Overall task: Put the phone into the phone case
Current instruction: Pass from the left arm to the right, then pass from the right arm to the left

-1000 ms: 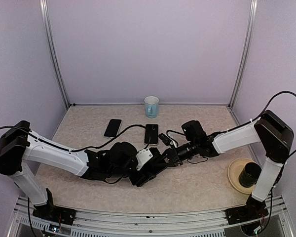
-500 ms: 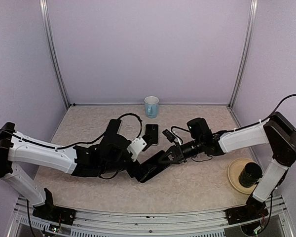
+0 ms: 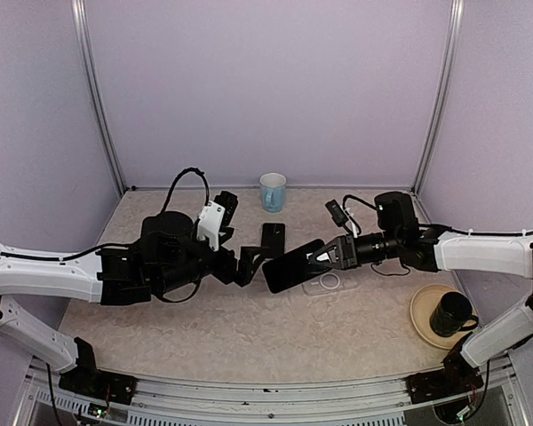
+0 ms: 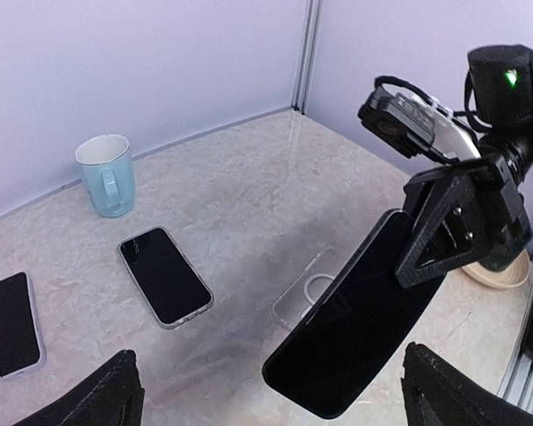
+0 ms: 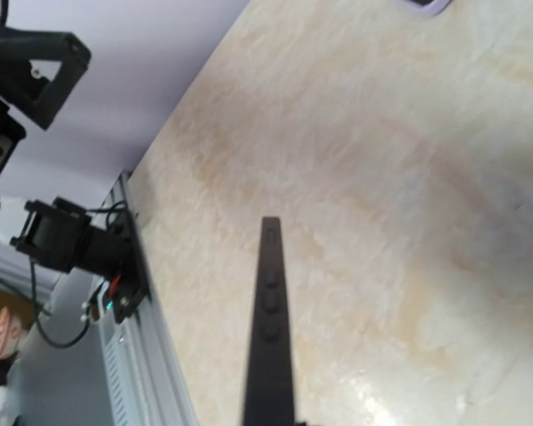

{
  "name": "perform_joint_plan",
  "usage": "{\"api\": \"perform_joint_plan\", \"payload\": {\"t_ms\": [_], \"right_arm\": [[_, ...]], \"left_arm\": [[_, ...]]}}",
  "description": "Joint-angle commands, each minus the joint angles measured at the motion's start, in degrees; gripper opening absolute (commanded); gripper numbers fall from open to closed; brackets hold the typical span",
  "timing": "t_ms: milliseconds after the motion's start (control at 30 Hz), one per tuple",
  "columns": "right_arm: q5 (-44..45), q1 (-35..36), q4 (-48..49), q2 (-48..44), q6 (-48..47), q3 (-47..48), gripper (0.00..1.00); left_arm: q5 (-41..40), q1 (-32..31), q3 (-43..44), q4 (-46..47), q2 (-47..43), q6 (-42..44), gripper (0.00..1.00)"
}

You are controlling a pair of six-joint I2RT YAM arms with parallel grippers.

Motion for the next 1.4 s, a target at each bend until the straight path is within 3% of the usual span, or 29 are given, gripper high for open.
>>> {"api": "perform_joint_plan", "payload": {"t_ms": [0, 100, 400, 767, 1367], "right_arm": [[2.28, -1.53, 0.05, -4.27, -2.42, -1.09, 0.0], [3.06, -2.51, 0.05, -6.66, -2.89, -2.0, 0.0], [3.87, -6.62, 5.66, -15.21, -1.71, -7.82, 0.0], [0.62, -8.07, 14.64, -23.16, -1.15, -11.85, 0.0], [-3.41, -8.07, 22.93, -20.55, 2.83, -13.24, 0.0]], "left_arm": [[-0.17, 0.17, 3.13, 0.43, -0.45, -8.21, 0.99], [1.68, 0.13, 3.23, 1.11, -1.01, -10.95, 0.99], [23.22, 4.53, -0.76, 11.56, -0.79, -17.29, 0.99], [33.33, 5.72, 1.99, 13.99, 4.71, -22.18, 0.99], [40.16, 7.2, 1.26, 22.01, 9.43, -25.29, 0.99]]}}
